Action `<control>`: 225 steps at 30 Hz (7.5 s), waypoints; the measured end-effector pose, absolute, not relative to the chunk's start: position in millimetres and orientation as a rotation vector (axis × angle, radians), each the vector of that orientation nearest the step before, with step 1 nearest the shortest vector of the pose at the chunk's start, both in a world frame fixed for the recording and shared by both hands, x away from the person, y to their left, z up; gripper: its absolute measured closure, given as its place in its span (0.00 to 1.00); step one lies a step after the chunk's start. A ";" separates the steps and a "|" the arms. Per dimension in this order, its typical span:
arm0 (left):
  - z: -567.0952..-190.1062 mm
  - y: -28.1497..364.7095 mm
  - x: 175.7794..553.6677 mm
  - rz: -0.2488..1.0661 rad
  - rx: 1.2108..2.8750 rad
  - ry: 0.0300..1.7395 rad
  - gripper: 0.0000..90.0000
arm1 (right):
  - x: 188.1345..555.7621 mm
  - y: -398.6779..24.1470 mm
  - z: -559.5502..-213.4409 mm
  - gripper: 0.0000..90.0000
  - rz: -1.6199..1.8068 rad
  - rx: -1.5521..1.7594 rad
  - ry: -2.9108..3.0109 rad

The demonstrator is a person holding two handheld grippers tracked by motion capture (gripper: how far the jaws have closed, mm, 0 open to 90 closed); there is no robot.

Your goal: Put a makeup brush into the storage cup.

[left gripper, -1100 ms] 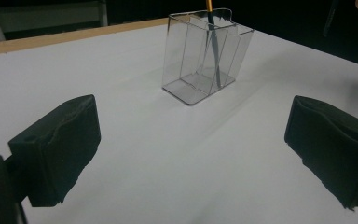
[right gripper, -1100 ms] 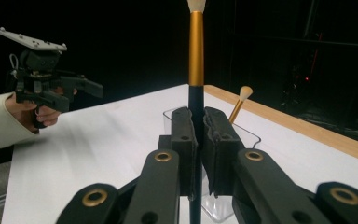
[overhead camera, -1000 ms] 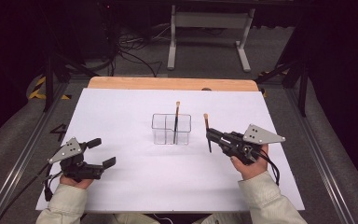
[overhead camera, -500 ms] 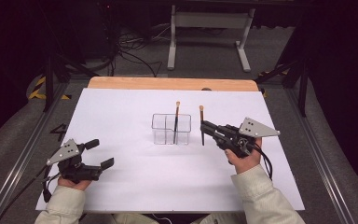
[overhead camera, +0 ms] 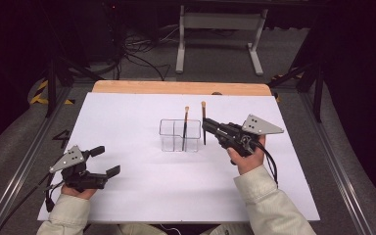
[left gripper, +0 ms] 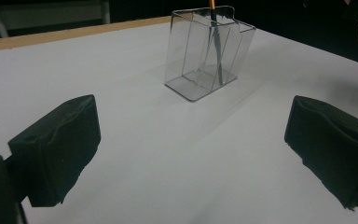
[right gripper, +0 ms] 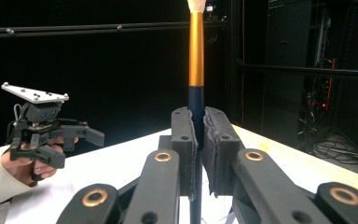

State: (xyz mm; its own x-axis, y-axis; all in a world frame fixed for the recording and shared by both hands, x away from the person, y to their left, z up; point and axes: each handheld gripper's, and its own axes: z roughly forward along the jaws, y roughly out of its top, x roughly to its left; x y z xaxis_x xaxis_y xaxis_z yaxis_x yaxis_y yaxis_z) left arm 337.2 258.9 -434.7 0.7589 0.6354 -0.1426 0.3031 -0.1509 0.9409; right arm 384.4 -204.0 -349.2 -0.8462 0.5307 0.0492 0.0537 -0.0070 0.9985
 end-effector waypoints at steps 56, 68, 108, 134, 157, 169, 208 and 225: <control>-436.1 265.0 332.0 0.349 1.749 0.750 0.05 | 444.5 -146.0 -355.7 0.93 1.899 0.712 1.936; -436.7 263.3 334.8 0.345 1.747 0.743 0.05 | 446.7 -137.9 -363.0 0.93 1.882 0.732 1.931; -436.4 263.1 335.1 0.341 1.742 0.741 0.05 | 454.3 -123.8 -398.0 0.93 1.737 0.836 2.053; -435.7 263.4 335.7 0.341 1.741 0.739 0.05 | 443.2 -135.7 -385.5 0.63 1.724 0.802 2.126; -433.6 263.0 335.1 0.339 1.733 0.733 0.05 | 394.7 -205.7 -352.8 0.30 1.741 0.690 2.052; -433.5 263.3 335.2 0.340 1.731 0.735 0.05 | 385.4 -239.5 -349.9 0.22 1.684 0.750 2.067; -431.9 264.0 334.1 0.303 1.698 0.682 0.02 | 347.6 -324.3 -376.4 0.06 1.580 0.834 2.061; -432.0 264.8 332.9 0.292 1.695 0.659 0.01 | 344.9 -316.3 -404.8 0.03 1.556 0.797 2.148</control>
